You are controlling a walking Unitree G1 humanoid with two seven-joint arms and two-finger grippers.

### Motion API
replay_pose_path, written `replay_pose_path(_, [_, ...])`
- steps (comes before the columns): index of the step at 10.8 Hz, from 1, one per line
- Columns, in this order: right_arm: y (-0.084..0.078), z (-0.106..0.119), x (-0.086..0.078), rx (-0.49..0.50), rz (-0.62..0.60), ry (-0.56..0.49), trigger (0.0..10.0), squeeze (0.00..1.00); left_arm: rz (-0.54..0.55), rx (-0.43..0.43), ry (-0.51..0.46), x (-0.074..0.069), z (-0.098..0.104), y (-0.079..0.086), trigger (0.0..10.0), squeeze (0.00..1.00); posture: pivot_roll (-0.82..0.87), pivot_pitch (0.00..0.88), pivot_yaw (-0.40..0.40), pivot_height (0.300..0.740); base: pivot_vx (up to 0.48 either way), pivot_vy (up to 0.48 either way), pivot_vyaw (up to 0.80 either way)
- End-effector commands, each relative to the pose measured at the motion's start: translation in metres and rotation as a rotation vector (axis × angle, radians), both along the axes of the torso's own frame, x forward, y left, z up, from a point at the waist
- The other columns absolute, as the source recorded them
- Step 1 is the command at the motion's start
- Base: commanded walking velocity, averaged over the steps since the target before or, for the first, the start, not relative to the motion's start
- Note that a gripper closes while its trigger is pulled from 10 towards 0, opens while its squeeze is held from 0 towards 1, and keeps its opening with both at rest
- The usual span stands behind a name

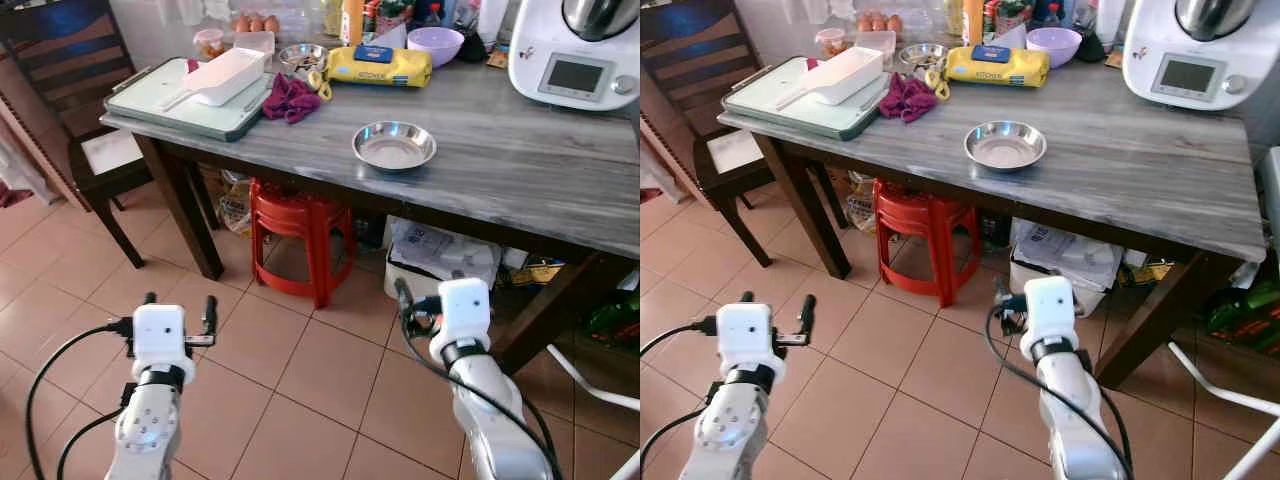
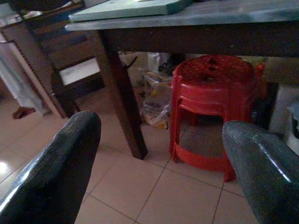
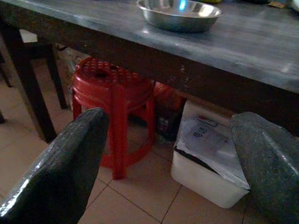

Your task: Setting the table

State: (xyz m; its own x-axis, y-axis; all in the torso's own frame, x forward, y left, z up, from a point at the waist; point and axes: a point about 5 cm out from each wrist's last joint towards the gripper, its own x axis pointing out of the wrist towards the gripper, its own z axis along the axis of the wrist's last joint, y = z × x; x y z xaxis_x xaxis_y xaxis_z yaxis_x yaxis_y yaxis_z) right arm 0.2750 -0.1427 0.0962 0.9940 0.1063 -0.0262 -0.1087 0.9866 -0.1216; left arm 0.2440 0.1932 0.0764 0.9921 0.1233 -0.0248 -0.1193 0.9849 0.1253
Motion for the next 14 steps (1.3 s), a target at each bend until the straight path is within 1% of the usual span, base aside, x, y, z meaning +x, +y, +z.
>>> replay_pose_path(1, [0.008, 0.0, 0.001, 0.003, 0.034, 0.002, 10.0, 0.0, 0.036, -0.013, 0.004, -0.002, 0.001, 0.005, 10.0, 0.0, -0.03, 0.101, 0.031, 0.74, 0.0, 0.0, 0.0])
replay_pose_path(2, [0.011, 0.0, 0.007, 0.015, 0.039, 0.019, 10.0, 0.0, 0.037, -0.032, 0.013, 0.0, -0.001, 0.005, 10.0, 0.0, -0.03, 0.096, 0.038, 0.74, 0.0, 0.0, 0.0])
replay_pose_path(3, [0.009, -0.001, 0.008, 0.022, 0.03, 0.019, 10.0, 0.0, 0.029, -0.039, 0.008, 0.003, 0.0, 0.005, 10.0, 0.0, -0.04, 0.094, 0.044, 0.74, 0.0, 0.0, -0.8])
replay_pose_path(4, [0.005, 0.006, 0.009, 0.041, 0.0, -0.007, 10.0, 0.0, -0.014, -0.073, -0.007, 0.006, 0.007, 0.003, 10.0, 0.0, -0.04, 0.106, 0.043, 0.74, 0.0, 0.0, -0.8])
replay_pose_path(5, [0.005, 0.016, 0.009, 0.046, 0.001, -0.048, 10.0, 0.0, -0.034, -0.108, -0.056, 0.009, 0.017, 0.001, 10.0, 0.0, -0.05, 0.127, 0.044, 0.74, 0.0, 0.0, 0.0])
replay_pose_path(6, [0.004, 0.017, 0.01, 0.025, -0.003, -0.053, 10.0, 0.0, -0.015, -0.124, -0.078, 0.011, 0.022, 0.002, 10.0, 0.0, -0.05, 0.135, 0.045, 0.74, 0.0, 0.0, 0.0])
replay_pose_path(7, [-0.003, 0.02, 0.01, -0.008, -0.045, -0.052, 10.0, 0.0, -0.007, -0.139, -0.117, 0.012, 0.034, 0.0, 10.0, 0.0, -0.06, 0.15, 0.046, 0.74, 0.0, 0.0, 0.0])
replay_pose_path(8, [-0.004, 0.023, 0.008, 0.005, -0.058, -0.065, 10.0, 0.0, -0.01, -0.121, -0.126, 0.012, 0.039, -0.002, 10.0, 0.0, -0.07, 0.153, 0.045, 0.74, 0.0, 0.0, 0.0])
replay_pose_path(9, [-0.003, 0.025, 0.008, 0.037, -0.061, -0.082, 10.0, 0.0, -0.019, -0.117, -0.122, 0.015, 0.039, -0.005, 10.0, 0.0, -0.09, 0.148, 0.038, 0.74, 0.0, 0.0, 0.0])
replay_pose_path(10, [-0.001, 0.028, 0.006, 0.059, -0.052, -0.074, 10.0, 0.0, -0.012, -0.103, -0.115, 0.017, 0.037, -0.008, 10.0, 0.0, -0.1, 0.143, 0.034, 0.74, 0.0, 0.0, 0.0])
replay_pose_path(11, [0.0, 0.034, 0.001, 0.062, -0.024, -0.076, 10.0, 0.0, -0.011, -0.104, -0.129, 0.014, 0.041, -0.011, 10.0, 0.0, -0.1, 0.142, 0.03, 0.74, 0.0, 0.0, 0.0])
replay_pose_path(12, [-0.003, 0.039, 0.001, 0.086, -0.044, -0.094, 10.0, 0.0, -0.01, -0.079, -0.134, 0.01, 0.04, -0.012, 10.0, 0.0, -0.1, 0.141, 0.027, 0.74, 0.0, 0.0, 0.0])
replay_pose_path(13, [-0.005, 0.043, 0.0, 0.071, -0.051, -0.125, 10.0, 0.0, 0.012, -0.061, -0.131, 0.003, 0.035, -0.006, 10.0, 0.0, -0.1, 0.14, 0.021, 0.74, 0.0, 0.0, 0.0])
replay_pose_path(14, [-0.009, 0.042, -0.004, 0.069, -0.071, -0.123, 10.0, 0.0, 0.029, -0.039, -0.119, -0.007, 0.03, 0.0, 10.0, 0.0, -0.1, 0.138, 0.019, 0.74, 0.0, 0.0, 0.0])
